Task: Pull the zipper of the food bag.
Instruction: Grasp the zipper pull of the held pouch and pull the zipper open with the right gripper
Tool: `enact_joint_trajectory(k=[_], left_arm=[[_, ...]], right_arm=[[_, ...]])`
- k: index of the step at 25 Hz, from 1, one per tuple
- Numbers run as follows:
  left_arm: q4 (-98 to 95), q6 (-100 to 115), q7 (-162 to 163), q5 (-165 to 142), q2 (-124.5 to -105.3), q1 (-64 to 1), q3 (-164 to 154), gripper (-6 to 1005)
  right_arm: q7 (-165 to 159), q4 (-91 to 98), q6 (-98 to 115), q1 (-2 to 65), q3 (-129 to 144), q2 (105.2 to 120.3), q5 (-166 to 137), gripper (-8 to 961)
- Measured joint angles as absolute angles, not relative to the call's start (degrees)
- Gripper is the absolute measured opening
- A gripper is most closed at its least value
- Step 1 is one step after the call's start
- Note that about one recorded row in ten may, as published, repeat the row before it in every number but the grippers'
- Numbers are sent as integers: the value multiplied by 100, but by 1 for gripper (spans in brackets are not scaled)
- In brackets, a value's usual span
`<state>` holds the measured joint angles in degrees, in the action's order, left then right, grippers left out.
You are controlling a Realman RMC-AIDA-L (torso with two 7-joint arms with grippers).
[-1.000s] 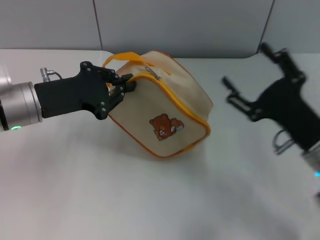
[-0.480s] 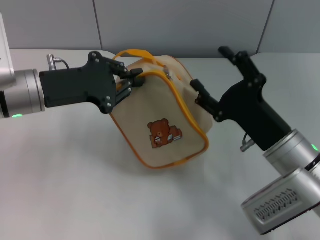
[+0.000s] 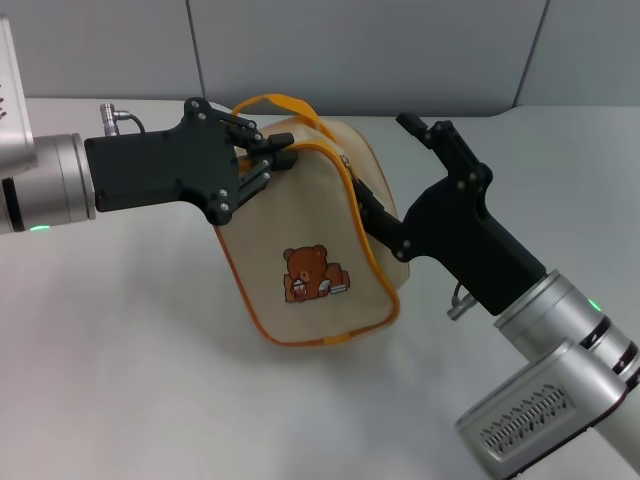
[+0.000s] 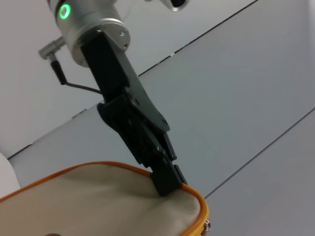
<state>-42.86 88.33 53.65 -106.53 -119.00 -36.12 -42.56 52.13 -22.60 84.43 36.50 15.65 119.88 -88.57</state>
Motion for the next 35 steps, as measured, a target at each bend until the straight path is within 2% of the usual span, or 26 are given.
enact_joint_trajectory(k=[3,21,26,33,35], left_arm=[[-4273,8831,5355,-10620,-11900,-3589,-4258,78],[-4262,8749,5363,-10529,-11896,-3564,-4251,73],[-4262,8731,5365,-10525,-11894,-3575,-4245,72],[-4262,8727,5372,-10521,-11891,-3585,-4262,71],[-4262,8736,5374,-10517,-11891,-3585,-4263,70]], right_arm=[[5211,-2412,8334,3651,1311,11988,-9027,840],[5265,-2636,8129,3694,1189,11988,-9044,692],[5255,-2592,8116,3700,1186,11988,-9044,461],[5233,-2571,8104,3709,1187,11988,-9044,233],[5232,-2572,8103,3709,1186,11988,-9044,20]])
